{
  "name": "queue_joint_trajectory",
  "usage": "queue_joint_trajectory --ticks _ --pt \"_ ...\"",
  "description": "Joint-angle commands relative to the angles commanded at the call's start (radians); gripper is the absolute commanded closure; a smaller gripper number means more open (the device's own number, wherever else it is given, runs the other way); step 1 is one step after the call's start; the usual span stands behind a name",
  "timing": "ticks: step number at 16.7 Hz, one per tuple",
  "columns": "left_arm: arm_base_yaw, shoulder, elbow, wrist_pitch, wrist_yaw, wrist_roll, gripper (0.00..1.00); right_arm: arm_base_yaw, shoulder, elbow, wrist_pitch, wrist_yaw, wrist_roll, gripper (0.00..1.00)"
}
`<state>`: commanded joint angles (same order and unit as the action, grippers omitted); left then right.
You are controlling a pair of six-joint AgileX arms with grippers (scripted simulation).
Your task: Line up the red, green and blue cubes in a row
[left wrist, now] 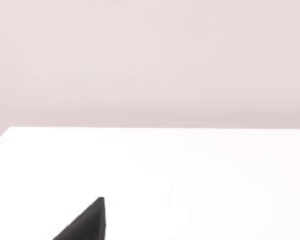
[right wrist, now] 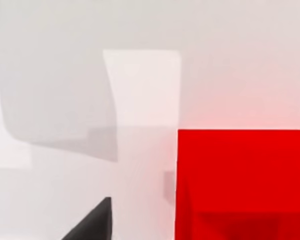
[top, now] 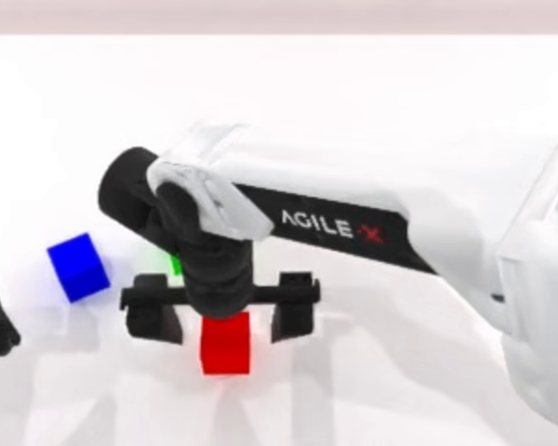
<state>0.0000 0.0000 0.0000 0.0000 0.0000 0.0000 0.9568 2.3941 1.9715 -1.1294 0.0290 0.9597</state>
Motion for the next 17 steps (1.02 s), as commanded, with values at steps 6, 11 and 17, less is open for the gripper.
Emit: queue_joint_trajectory --ticks 6,11,17 --pt "0.0 0.0 0.0 0.0 0.0 0.0 0.0 0.004 -0.008 0.11 -0.12 0.0 0.004 0.0" --pt "0.0 0.0 0.0 0.0 0.0 0.0 0.0 0.01 -0.027 0.231 -0.258 0.0 0.002 0.0" --pt "-0.007 0.023 0.023 -0.017 0.001 0.012 0.0 -0.007 -0.053 0.204 -0.24 0.009 -0.014 0.0"
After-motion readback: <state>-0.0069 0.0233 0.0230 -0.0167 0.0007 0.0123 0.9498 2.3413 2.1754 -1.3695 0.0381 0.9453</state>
